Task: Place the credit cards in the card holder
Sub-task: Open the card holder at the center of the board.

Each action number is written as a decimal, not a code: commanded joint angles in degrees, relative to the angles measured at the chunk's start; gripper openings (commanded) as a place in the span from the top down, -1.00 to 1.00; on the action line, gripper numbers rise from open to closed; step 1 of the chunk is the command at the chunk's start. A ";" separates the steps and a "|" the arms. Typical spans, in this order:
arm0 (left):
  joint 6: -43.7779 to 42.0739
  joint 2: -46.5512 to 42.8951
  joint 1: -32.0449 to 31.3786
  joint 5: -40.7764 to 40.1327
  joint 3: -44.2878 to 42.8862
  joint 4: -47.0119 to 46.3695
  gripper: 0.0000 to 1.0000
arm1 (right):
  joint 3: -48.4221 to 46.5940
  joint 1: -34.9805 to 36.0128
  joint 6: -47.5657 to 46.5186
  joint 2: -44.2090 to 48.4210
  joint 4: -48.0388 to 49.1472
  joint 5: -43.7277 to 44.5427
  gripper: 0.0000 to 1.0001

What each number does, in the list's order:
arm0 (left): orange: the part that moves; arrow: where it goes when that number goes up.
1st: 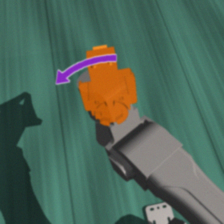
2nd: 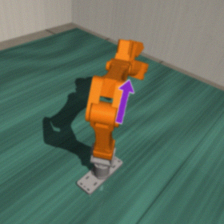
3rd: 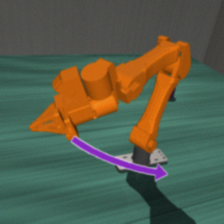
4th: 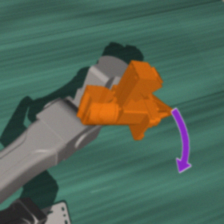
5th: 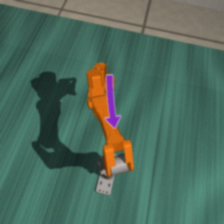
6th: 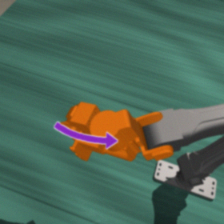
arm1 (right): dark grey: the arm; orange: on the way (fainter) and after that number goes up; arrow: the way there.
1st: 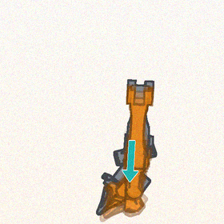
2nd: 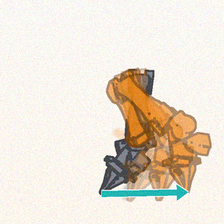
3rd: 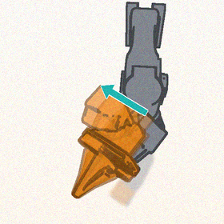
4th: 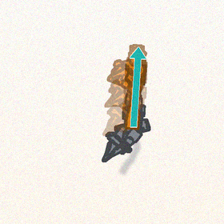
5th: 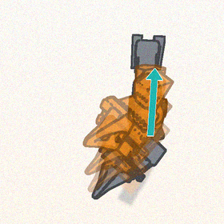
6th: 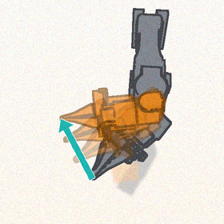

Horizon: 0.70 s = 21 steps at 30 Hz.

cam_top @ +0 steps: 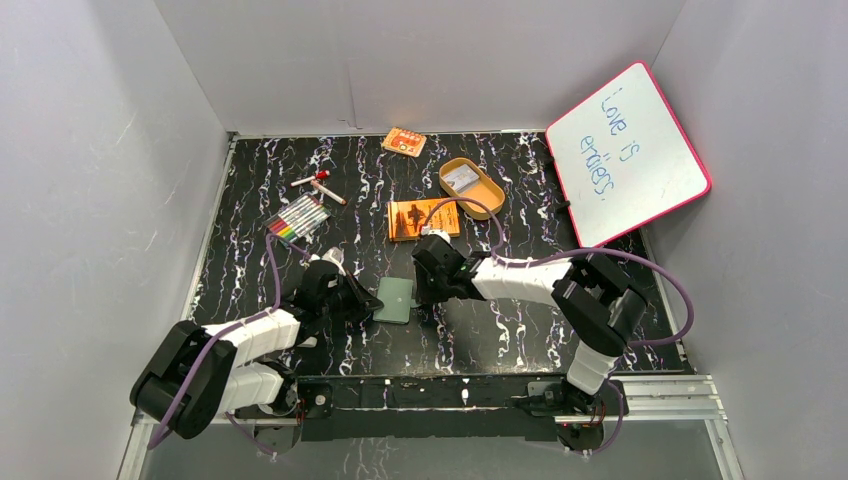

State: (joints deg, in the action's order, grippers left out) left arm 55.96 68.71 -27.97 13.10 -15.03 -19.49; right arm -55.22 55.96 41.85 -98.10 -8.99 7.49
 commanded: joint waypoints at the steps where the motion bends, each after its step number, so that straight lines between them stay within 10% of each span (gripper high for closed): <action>1: -0.87 0.88 -0.12 -0.37 1.22 2.71 1.00 | 0.48 -0.09 0.79 -0.26 3.60 -3.53 0.45; 12: -1.55 -1.78 -0.06 -0.65 -0.08 5.81 1.00 | 1.63 -0.62 0.61 4.80 3.25 -3.87 1.00; 16: -1.81 -7.73 -0.07 -1.13 -1.41 9.46 0.06 | -0.65 -0.53 -2.93 11.47 -4.39 -2.86 1.00; 21: -1.79 -12.23 -0.07 3.30 -0.49 5.26 -0.50 | -1.51 -0.17 -5.97 17.88 -11.71 -4.10 1.00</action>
State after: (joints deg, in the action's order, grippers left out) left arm 55.09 58.94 -28.18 13.34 -15.75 -14.06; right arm -54.43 55.72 39.31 -85.25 -13.91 3.07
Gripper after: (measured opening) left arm 0.673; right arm 0.054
